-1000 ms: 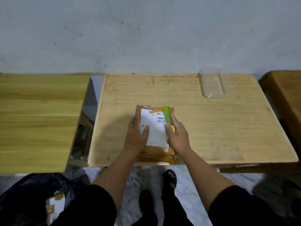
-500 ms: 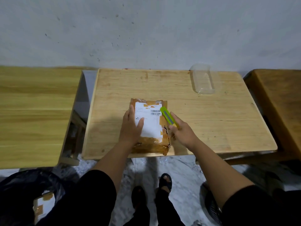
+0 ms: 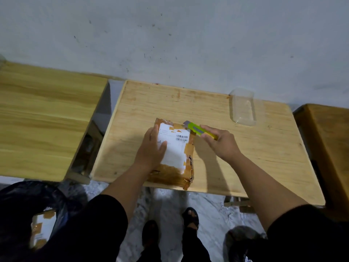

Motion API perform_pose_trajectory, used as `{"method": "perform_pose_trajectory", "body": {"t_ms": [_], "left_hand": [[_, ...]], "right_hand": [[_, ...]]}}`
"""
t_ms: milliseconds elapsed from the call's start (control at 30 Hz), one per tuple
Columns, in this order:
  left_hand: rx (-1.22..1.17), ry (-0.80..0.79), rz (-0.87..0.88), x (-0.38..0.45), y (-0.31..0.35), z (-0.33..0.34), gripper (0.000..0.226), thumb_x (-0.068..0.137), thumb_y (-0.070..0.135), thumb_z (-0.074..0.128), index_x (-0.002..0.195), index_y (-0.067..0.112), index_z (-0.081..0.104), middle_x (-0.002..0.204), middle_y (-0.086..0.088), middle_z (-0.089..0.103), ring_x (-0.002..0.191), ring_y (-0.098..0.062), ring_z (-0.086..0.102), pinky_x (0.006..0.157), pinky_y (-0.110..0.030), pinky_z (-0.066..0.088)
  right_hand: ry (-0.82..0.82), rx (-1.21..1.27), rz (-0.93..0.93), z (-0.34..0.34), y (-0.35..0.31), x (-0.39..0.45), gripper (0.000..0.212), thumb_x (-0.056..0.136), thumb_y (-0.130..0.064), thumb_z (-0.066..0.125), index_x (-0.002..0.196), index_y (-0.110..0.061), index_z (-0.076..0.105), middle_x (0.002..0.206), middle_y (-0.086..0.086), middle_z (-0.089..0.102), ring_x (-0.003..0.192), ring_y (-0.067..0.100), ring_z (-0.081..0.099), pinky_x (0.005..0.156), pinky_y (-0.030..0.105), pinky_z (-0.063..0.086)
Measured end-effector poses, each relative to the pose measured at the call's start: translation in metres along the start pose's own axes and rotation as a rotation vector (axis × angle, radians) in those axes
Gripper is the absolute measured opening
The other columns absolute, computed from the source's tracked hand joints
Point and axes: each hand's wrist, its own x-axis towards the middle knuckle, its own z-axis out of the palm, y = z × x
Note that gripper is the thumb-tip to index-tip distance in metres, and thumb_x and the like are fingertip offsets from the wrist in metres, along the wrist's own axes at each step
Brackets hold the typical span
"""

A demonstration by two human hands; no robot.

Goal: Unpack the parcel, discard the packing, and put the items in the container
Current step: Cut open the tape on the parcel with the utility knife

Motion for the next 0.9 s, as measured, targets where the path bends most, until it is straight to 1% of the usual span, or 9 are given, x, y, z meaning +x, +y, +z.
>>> {"method": "perform_pose_trajectory", "body": {"t_ms": [67, 133, 300, 400, 500, 700, 767, 833, 900], "left_hand": [[0.016, 0.039, -0.013, 0.006, 0.003, 0.000, 0.065, 0.092, 0.028, 0.047, 0.146, 0.014, 0.012, 0.152, -0.013, 0.021, 0.138, -0.026, 0.023, 0.107, -0.040, 0.033], [0.027, 0.065, -0.044, 0.012, 0.010, 0.002, 0.065, 0.093, 0.029, 0.046, 0.146, 0.017, 0.012, 0.152, -0.013, 0.020, 0.139, -0.026, 0.021, 0.107, -0.041, 0.033], [0.115, 0.086, -0.113, 0.018, 0.018, 0.013, 0.066, 0.094, 0.032, 0.045, 0.148, 0.016, 0.010, 0.152, -0.011, 0.020, 0.137, -0.025, 0.026, 0.101, -0.040, 0.039], [0.193, 0.104, -0.115, 0.016, 0.018, 0.015, 0.065, 0.094, 0.034, 0.045, 0.147, 0.017, 0.013, 0.149, -0.011, 0.026, 0.131, -0.028, 0.035, 0.088, -0.041, 0.046], [0.225, 0.146, -0.098, 0.016, 0.019, 0.016, 0.064, 0.093, 0.032, 0.048, 0.146, 0.015, 0.017, 0.143, -0.010, 0.034, 0.125, -0.025, 0.041, 0.088, -0.038, 0.046], [0.276, 0.131, -0.134, 0.016, 0.023, 0.016, 0.065, 0.094, 0.035, 0.045, 0.147, 0.018, 0.012, 0.146, -0.006, 0.031, 0.123, -0.023, 0.044, 0.080, -0.033, 0.046], [0.279, 0.119, -0.149, 0.016, 0.023, 0.016, 0.065, 0.095, 0.036, 0.044, 0.148, 0.020, 0.009, 0.149, -0.005, 0.027, 0.125, -0.023, 0.042, 0.082, -0.034, 0.046], [0.278, 0.107, -0.163, 0.015, 0.023, 0.016, 0.065, 0.095, 0.038, 0.042, 0.148, 0.022, 0.007, 0.149, -0.004, 0.025, 0.124, -0.023, 0.043, 0.081, -0.033, 0.046], [0.270, 0.106, -0.168, 0.015, 0.023, 0.016, 0.065, 0.095, 0.040, 0.040, 0.148, 0.023, 0.007, 0.149, -0.003, 0.025, 0.122, -0.022, 0.044, 0.079, -0.033, 0.047]], "right_hand": [[-0.113, -0.049, -0.039, -0.009, -0.001, 0.019, 0.034, 0.089, -0.028, 0.060, 0.123, -0.024, 0.059, 0.084, -0.013, 0.063, 0.071, -0.014, 0.053, 0.076, 0.014, 0.038], [-0.256, -0.108, -0.091, -0.018, 0.000, 0.038, 0.036, 0.092, -0.026, 0.055, 0.128, -0.026, 0.054, 0.065, -0.018, 0.056, 0.050, -0.011, 0.051, 0.063, 0.008, 0.039], [-0.462, -0.188, -0.161, -0.028, 0.004, 0.085, 0.037, 0.094, -0.022, 0.051, 0.131, -0.030, 0.050, 0.062, -0.004, 0.055, 0.056, 0.001, 0.047, 0.063, 0.018, 0.037], [-0.567, -0.230, -0.216, -0.028, 0.007, 0.106, 0.035, 0.095, -0.024, 0.050, 0.128, -0.034, 0.052, 0.064, -0.018, 0.051, 0.051, 0.002, 0.048, 0.052, 0.006, 0.035], [-0.617, -0.277, -0.293, -0.026, 0.008, 0.118, 0.034, 0.095, -0.025, 0.050, 0.127, -0.034, 0.053, 0.066, -0.024, 0.046, 0.055, 0.003, 0.047, 0.049, 0.005, 0.037], [-0.636, -0.340, -0.384, -0.022, 0.010, 0.131, 0.035, 0.095, -0.023, 0.050, 0.129, -0.031, 0.054, 0.063, -0.026, 0.045, 0.062, 0.017, 0.052, 0.065, 0.030, 0.040], [-0.655, -0.366, -0.413, -0.021, 0.006, 0.132, 0.036, 0.095, -0.023, 0.049, 0.130, -0.032, 0.052, 0.072, -0.020, 0.056, 0.065, 0.025, 0.055, 0.065, 0.030, 0.039], [-0.663, -0.413, -0.451, -0.019, 0.003, 0.135, 0.036, 0.095, -0.024, 0.049, 0.130, -0.033, 0.051, 0.099, -0.002, 0.069, 0.072, 0.033, 0.060, 0.065, 0.030, 0.038], [-0.675, -0.457, -0.475, -0.018, 0.001, 0.138, 0.036, 0.095, -0.024, 0.048, 0.130, -0.033, 0.050, 0.120, 0.004, 0.066, 0.068, 0.030, 0.058, 0.063, 0.030, 0.037]]}}
